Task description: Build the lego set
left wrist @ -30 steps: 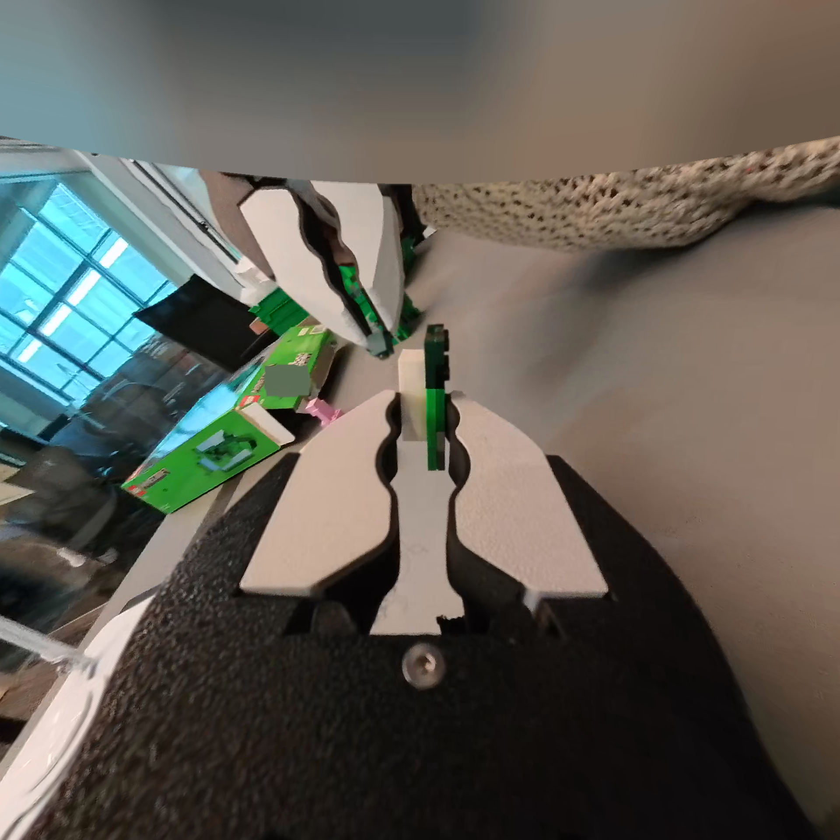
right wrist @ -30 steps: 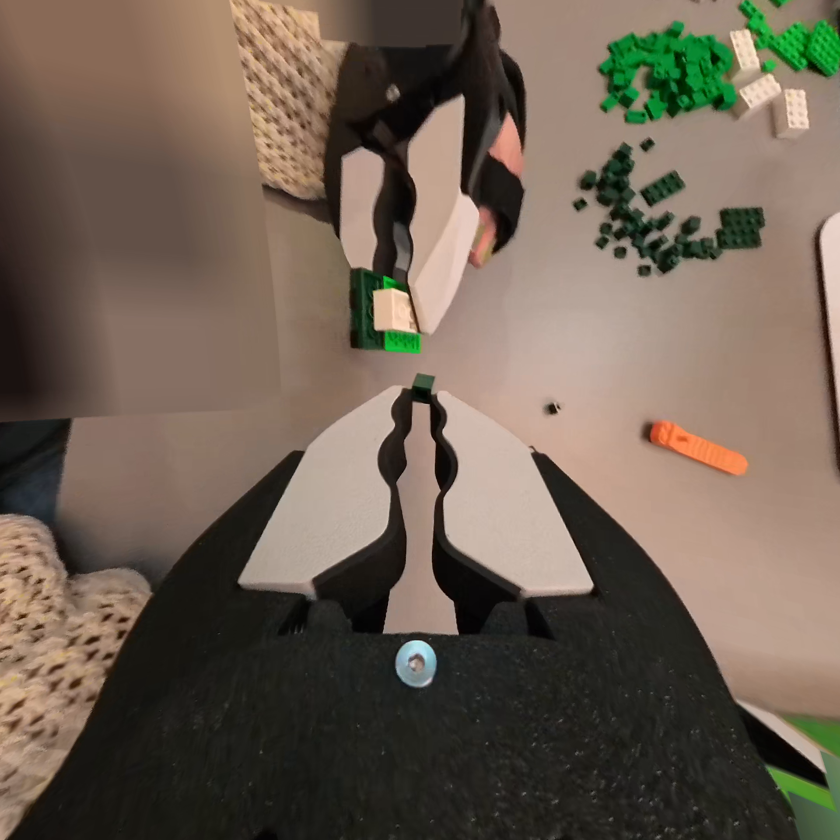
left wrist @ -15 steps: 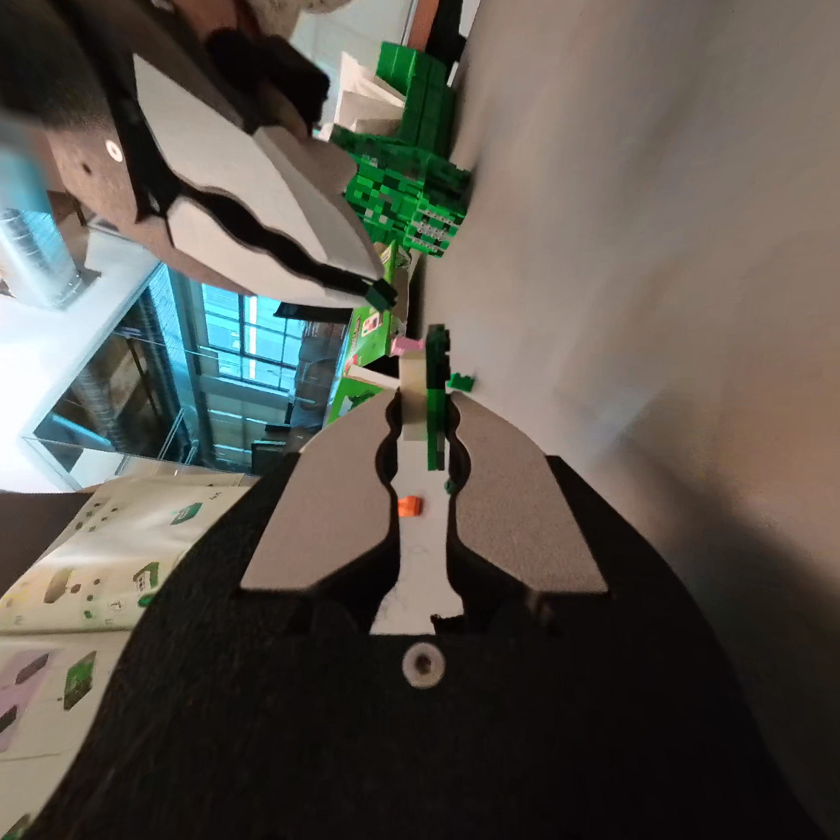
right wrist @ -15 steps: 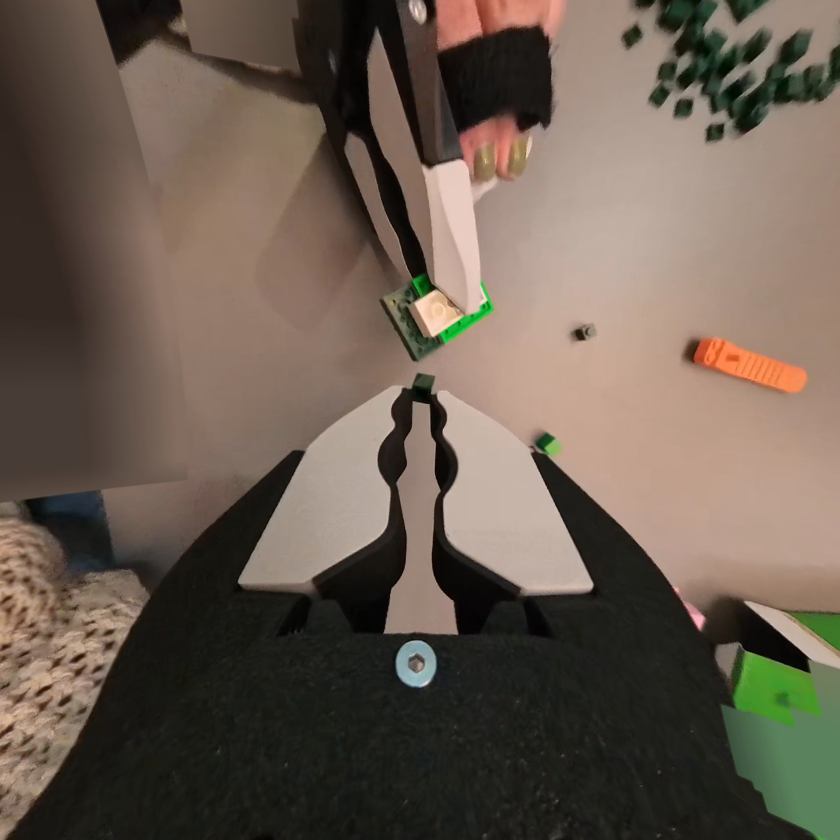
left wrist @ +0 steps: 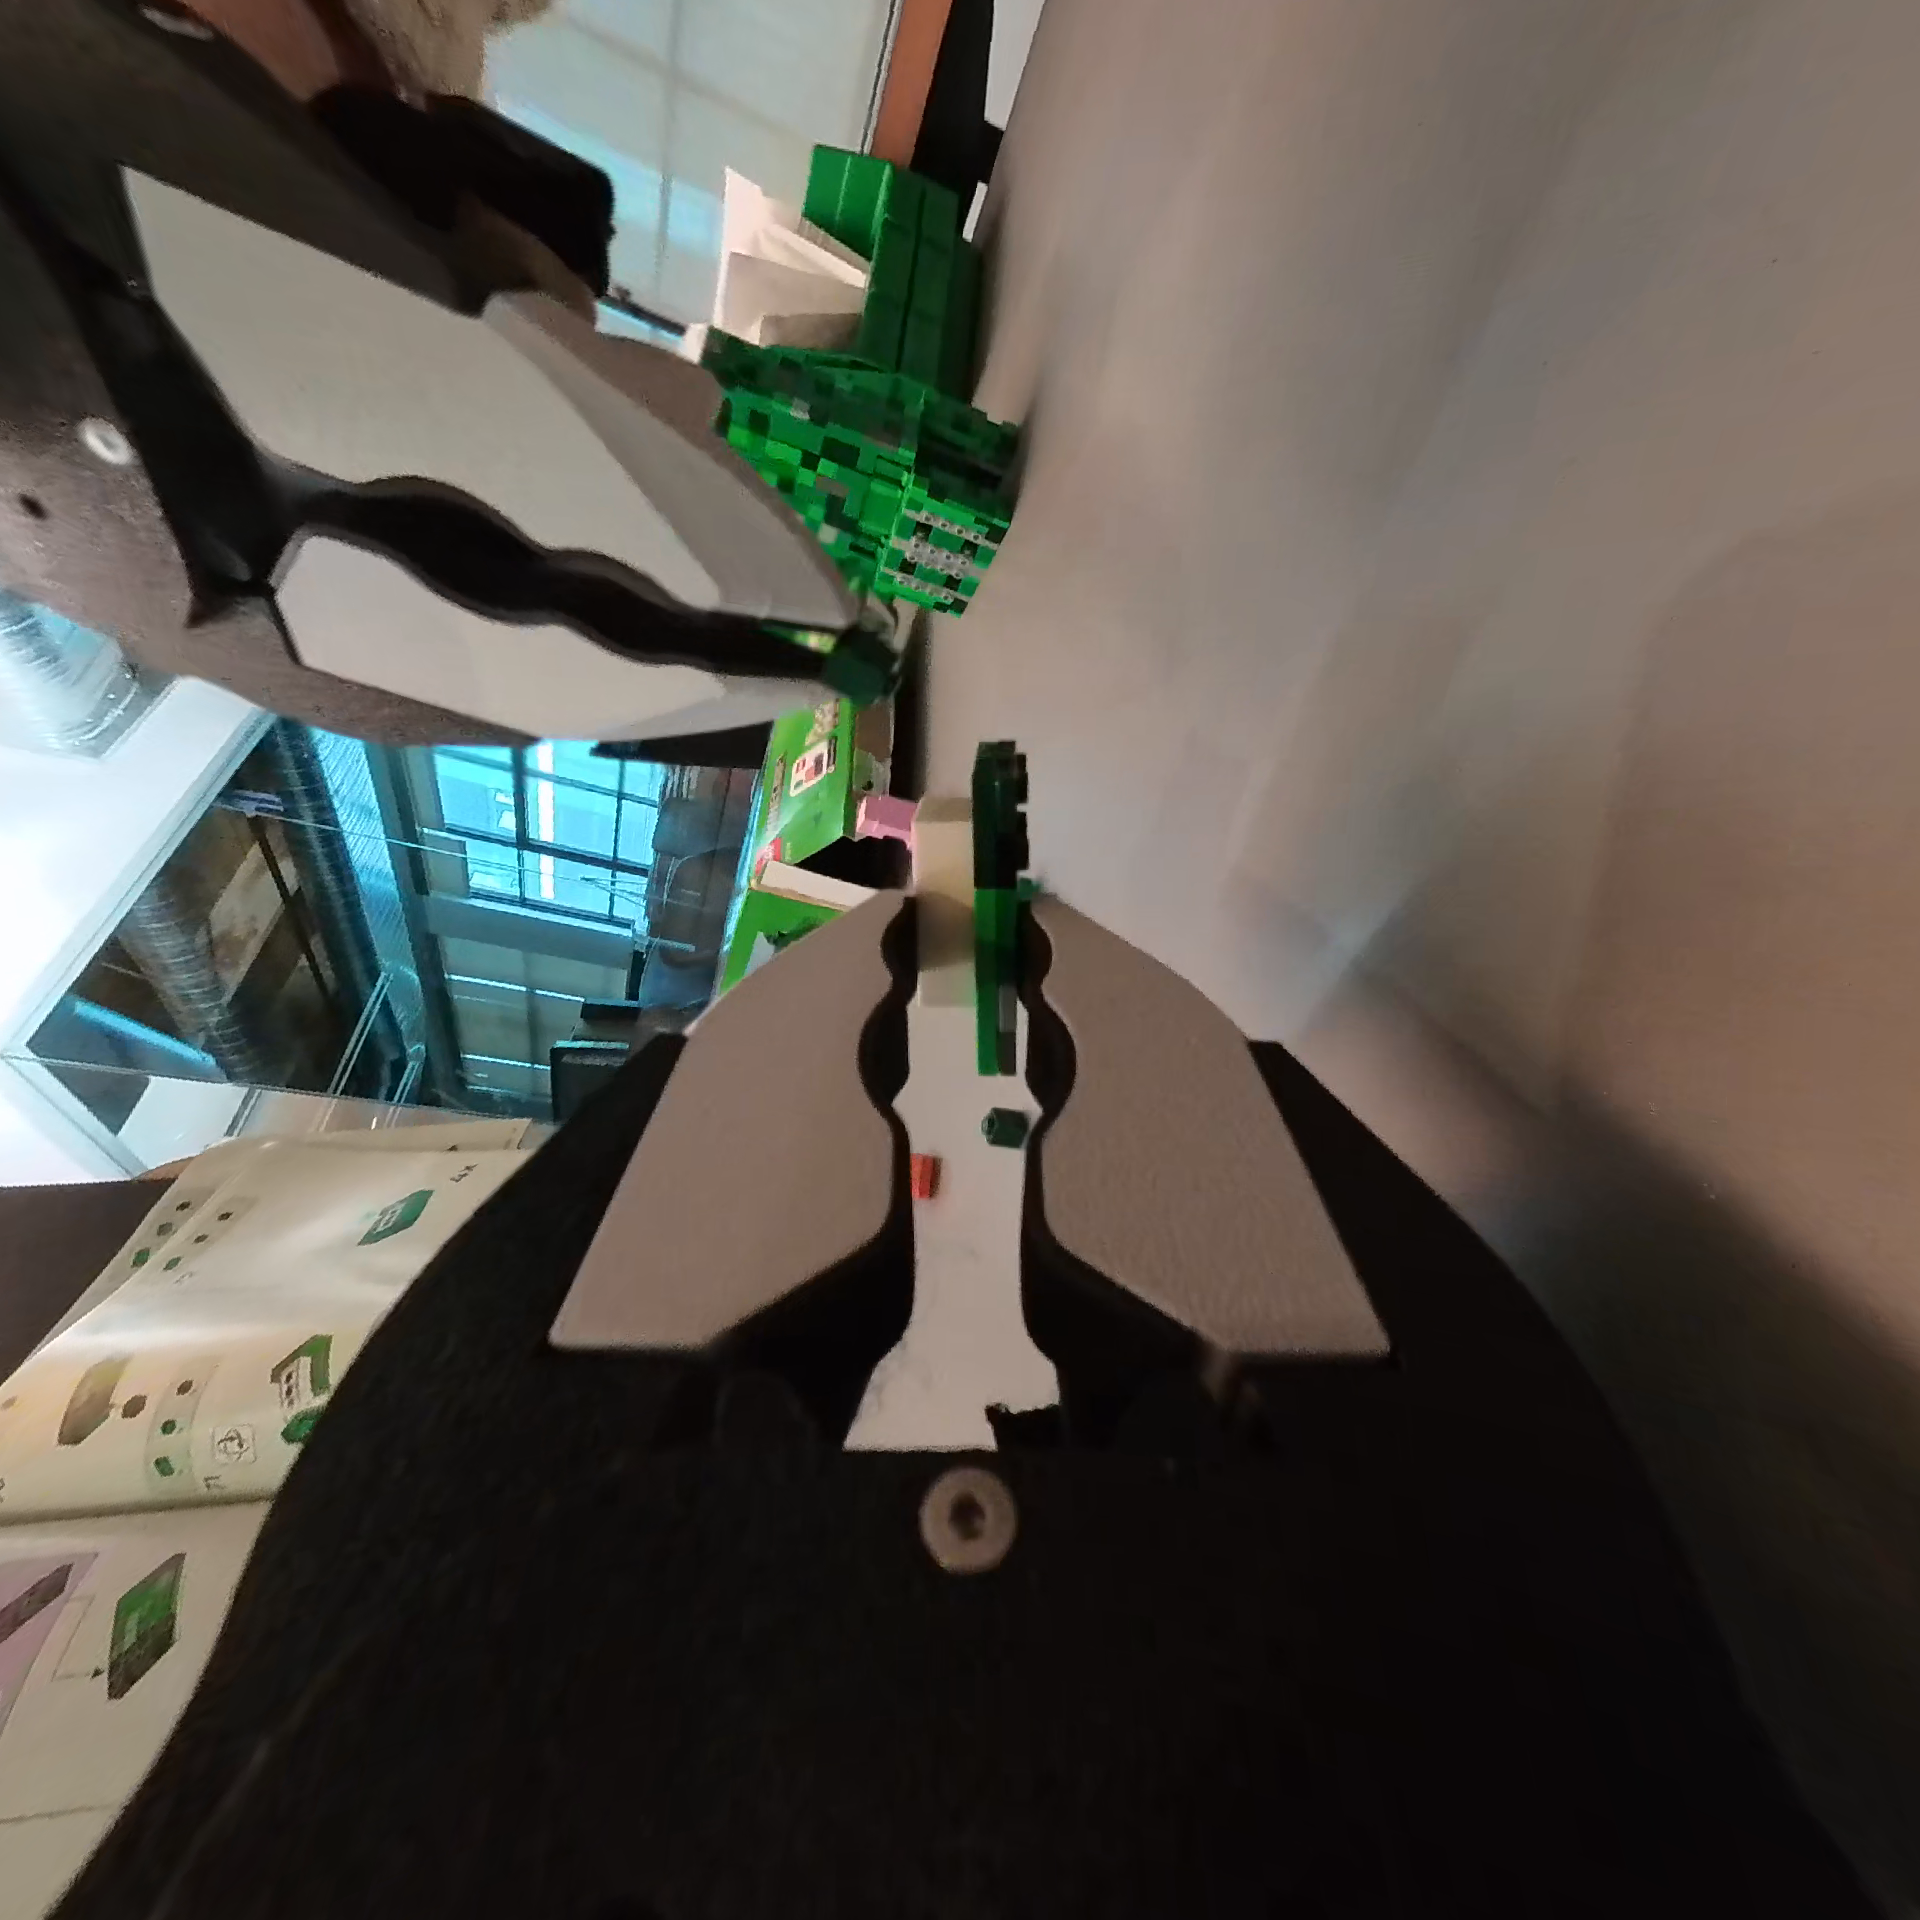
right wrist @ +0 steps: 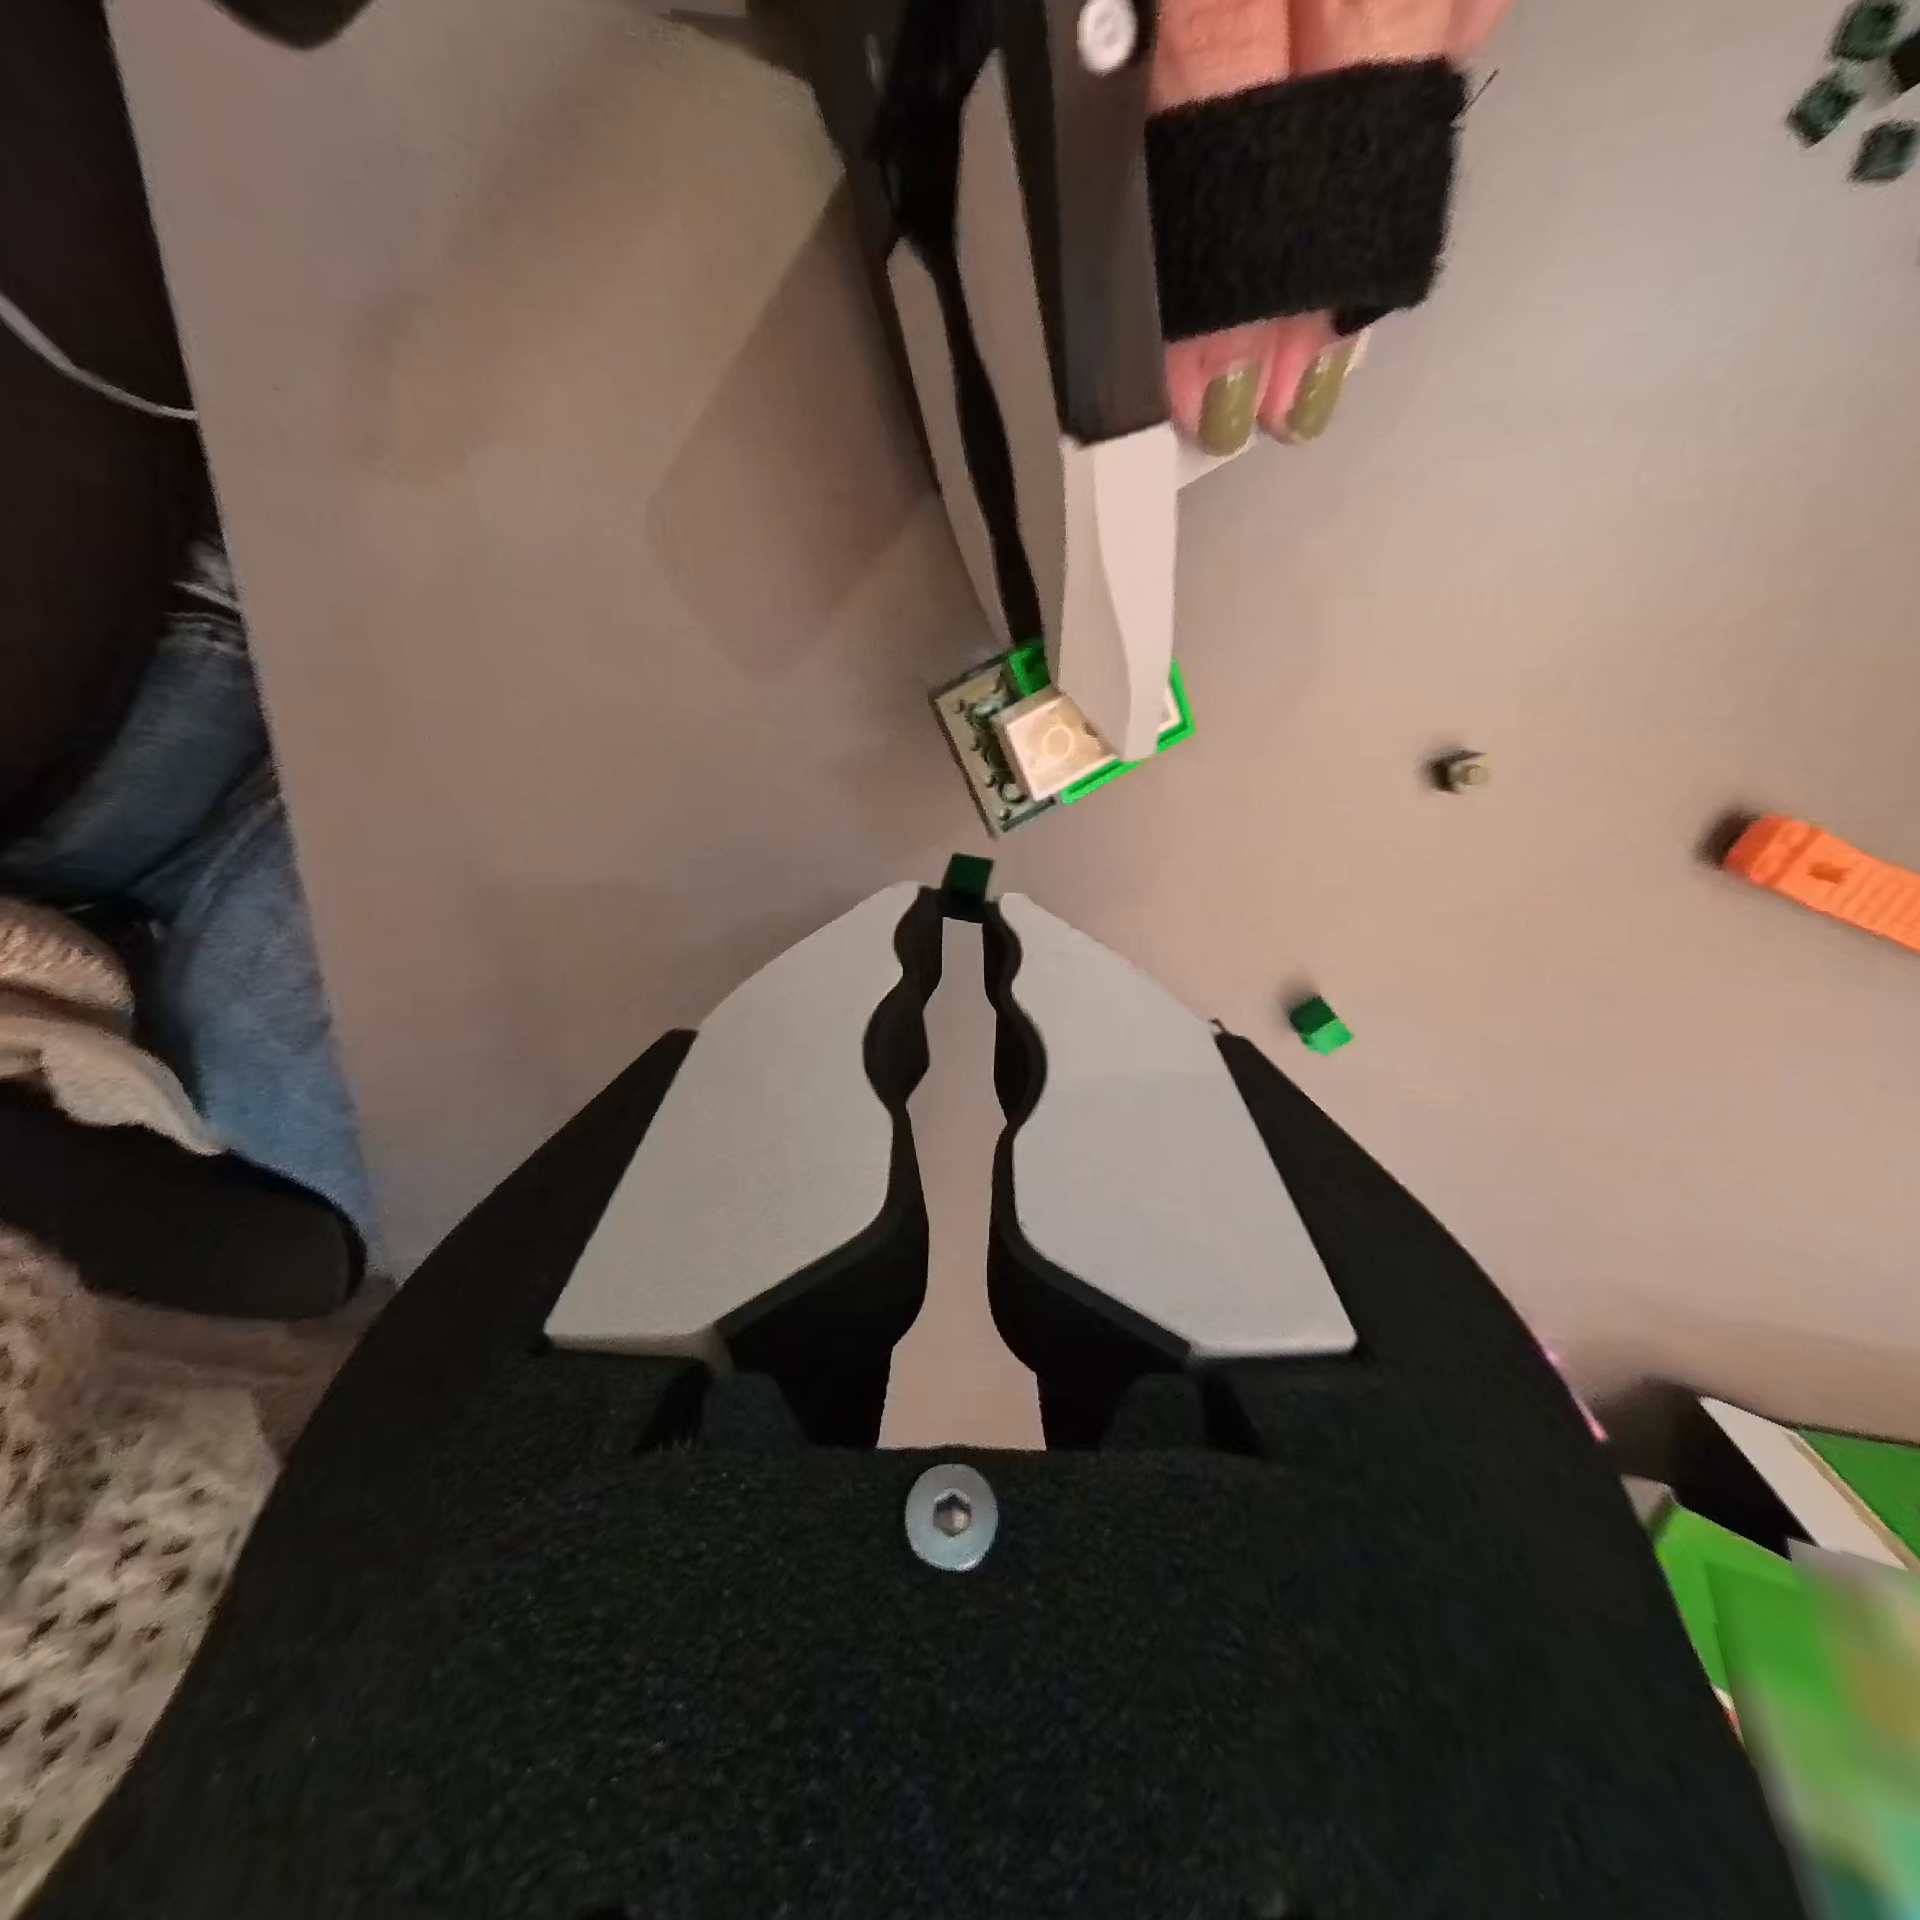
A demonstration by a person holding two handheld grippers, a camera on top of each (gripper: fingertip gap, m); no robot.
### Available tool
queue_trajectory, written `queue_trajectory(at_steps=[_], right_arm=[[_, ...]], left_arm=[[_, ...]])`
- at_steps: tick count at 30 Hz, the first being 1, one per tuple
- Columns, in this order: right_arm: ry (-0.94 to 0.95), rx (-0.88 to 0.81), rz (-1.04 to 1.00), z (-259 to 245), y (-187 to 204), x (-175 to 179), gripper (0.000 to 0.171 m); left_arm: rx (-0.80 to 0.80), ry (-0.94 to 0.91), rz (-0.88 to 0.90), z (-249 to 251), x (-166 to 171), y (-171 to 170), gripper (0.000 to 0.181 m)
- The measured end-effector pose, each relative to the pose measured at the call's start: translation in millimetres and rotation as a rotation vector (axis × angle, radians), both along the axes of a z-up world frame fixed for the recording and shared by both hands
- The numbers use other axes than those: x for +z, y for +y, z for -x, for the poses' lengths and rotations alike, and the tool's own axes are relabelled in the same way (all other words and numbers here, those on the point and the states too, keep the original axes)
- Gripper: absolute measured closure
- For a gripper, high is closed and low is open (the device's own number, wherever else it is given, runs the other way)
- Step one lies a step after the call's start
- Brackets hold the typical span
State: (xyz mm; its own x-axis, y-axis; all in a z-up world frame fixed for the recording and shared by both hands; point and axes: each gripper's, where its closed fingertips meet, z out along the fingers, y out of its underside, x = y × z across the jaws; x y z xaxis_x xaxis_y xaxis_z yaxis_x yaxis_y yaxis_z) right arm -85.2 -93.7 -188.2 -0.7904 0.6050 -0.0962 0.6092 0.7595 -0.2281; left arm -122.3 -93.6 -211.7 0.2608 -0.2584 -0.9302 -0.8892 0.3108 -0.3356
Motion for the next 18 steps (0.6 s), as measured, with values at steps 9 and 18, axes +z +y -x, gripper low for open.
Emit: queue_trajectory(at_steps=[9, 18], right_arm=[[0.052, -0.204, 0.009, 16.5, 0.4, 10.4, 0.164], [-0.047, -0.443, 0.057, 21.5, 8.8, 5.1, 0.164]], left_arm=[[0.066, 0.01, -0.015, 8.5, 0.2, 6.0, 0.165], [0.097, -0.066, 0.006, 18.2, 2.0, 9.6, 0.164]])
